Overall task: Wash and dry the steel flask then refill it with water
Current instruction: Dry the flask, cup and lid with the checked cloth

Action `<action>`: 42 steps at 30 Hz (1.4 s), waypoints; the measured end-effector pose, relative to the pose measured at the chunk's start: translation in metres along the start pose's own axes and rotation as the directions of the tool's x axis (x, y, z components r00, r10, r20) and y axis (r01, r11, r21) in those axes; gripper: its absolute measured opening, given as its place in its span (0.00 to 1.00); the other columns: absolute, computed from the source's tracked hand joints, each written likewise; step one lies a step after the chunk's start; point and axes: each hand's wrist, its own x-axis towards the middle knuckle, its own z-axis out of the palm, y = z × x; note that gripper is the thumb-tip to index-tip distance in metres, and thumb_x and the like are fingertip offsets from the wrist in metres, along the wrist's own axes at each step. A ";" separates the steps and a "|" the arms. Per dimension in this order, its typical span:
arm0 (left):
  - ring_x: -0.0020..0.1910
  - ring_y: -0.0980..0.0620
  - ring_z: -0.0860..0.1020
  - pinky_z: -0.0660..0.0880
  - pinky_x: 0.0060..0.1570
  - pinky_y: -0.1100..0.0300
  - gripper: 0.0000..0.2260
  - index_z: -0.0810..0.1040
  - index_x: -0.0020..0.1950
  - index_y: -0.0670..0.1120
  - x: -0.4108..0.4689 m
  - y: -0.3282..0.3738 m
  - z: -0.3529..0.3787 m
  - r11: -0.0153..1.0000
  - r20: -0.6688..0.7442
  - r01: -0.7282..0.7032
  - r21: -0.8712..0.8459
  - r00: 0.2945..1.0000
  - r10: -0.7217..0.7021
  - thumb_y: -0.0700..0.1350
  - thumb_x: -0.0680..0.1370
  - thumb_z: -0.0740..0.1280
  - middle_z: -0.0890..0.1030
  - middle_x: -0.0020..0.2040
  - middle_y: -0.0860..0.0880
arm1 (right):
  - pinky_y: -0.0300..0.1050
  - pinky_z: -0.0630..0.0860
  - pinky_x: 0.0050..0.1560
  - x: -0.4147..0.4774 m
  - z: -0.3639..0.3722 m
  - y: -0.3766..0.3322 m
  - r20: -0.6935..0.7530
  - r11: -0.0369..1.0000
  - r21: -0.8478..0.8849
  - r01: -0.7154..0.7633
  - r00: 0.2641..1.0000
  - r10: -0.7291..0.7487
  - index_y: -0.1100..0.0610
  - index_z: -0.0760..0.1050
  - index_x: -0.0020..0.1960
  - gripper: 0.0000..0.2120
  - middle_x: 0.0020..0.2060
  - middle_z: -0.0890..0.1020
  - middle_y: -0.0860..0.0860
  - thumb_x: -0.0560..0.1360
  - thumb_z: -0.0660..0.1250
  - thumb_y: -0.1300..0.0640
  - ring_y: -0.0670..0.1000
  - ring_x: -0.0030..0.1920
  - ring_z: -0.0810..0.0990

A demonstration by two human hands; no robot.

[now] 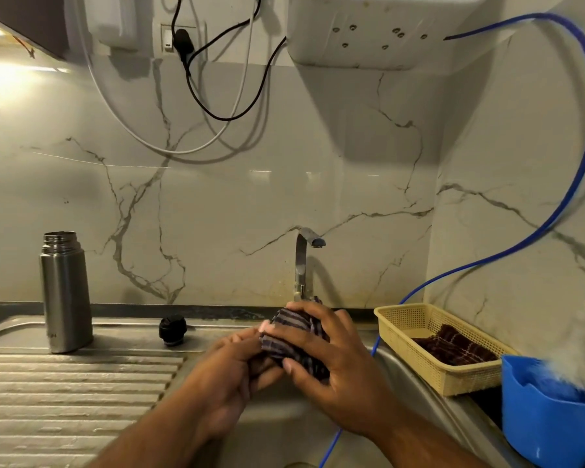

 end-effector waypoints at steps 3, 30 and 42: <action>0.41 0.50 0.82 0.80 0.42 0.58 0.12 0.84 0.55 0.39 -0.001 -0.004 0.002 0.988 0.050 -0.076 0.138 0.996 0.070 0.44 0.80 0.64 0.85 0.48 0.39 | 0.37 0.69 0.65 0.000 0.000 0.002 0.008 0.983 0.145 -0.109 0.994 0.109 0.27 0.66 0.71 0.20 0.69 0.66 0.33 0.81 0.63 0.41 0.40 0.69 0.67; 0.50 0.47 0.82 0.77 0.55 0.52 0.16 0.86 0.52 0.45 -0.011 -0.004 0.005 0.958 0.036 -0.079 0.275 0.997 0.072 0.50 0.83 0.61 0.85 0.52 0.41 | 0.39 0.78 0.49 -0.001 0.006 -0.022 -0.036 0.818 0.418 -0.396 0.892 0.450 0.41 0.74 0.60 0.19 0.49 0.81 0.41 0.79 0.54 0.34 0.39 0.49 0.80; 0.46 0.48 0.83 0.79 0.51 0.56 0.14 0.86 0.50 0.42 -0.016 -0.003 0.013 0.927 0.101 -0.216 0.307 0.976 0.193 0.49 0.80 0.65 0.85 0.47 0.39 | 0.31 0.74 0.49 -0.003 0.001 -0.019 -0.086 0.931 0.179 -0.317 0.938 0.336 0.37 0.66 0.68 0.24 0.56 0.77 0.38 0.77 0.51 0.29 0.39 0.54 0.78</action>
